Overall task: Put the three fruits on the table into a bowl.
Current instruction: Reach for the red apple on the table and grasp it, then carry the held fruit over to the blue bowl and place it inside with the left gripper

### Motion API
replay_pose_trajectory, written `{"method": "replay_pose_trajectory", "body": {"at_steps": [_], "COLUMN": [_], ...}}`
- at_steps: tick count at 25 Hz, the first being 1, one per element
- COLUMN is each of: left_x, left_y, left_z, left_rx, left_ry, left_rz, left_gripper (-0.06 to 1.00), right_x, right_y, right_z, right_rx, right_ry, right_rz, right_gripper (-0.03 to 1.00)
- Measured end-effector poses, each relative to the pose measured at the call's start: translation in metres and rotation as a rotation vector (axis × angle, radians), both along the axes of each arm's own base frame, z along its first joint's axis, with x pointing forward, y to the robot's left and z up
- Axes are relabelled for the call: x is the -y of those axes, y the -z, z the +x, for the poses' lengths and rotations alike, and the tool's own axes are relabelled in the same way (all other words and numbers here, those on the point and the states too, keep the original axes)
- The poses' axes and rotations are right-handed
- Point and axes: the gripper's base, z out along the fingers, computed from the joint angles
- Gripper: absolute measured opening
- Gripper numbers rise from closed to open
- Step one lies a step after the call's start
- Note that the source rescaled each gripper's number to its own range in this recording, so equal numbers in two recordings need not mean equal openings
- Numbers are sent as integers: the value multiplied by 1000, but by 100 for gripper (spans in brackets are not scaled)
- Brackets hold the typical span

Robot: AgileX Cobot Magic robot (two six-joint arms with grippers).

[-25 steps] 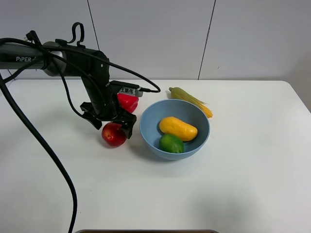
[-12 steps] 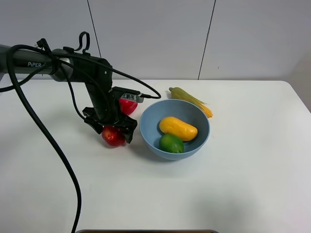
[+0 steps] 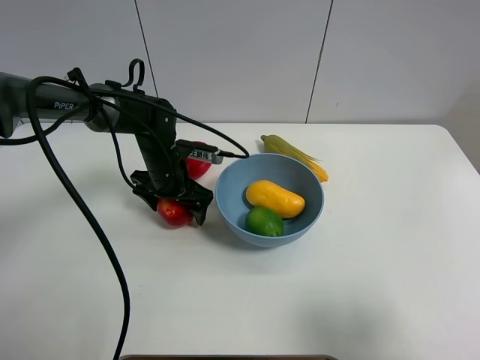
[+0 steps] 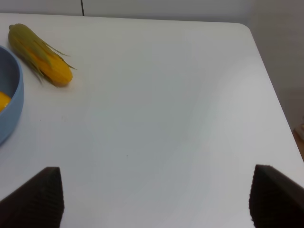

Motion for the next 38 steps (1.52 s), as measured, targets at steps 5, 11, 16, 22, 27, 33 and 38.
{"method": "replay_pose_trajectory", "body": {"at_steps": [5, 11, 16, 22, 27, 33, 38], "left_x": [0, -1, -1, -1, -1, -2, -3], "left_y": [6, 8, 8, 8, 8, 8, 7], "left_z": [0, 1, 1, 1, 1, 0, -3], "left_rx": [-9, -4, -3, -3, -3, -13, -37], "left_ry": [1, 16, 19, 19, 19, 20, 22], "left_rz": [6, 20, 23, 23, 23, 28, 41], "left_gripper": [98, 87, 33, 26, 26, 26, 26], "right_x": [0, 0, 0, 0, 0, 0, 0], "right_y": [0, 0, 0, 0, 0, 0, 0], "right_z": [0, 0, 0, 0, 0, 0, 0], "right_rx": [0, 0, 0, 0, 0, 0, 0], "right_ry": [0, 0, 0, 0, 0, 0, 0], "right_rz": [0, 0, 0, 0, 0, 0, 0], "right_gripper": [51, 51, 51, 51, 51, 51, 51]}}
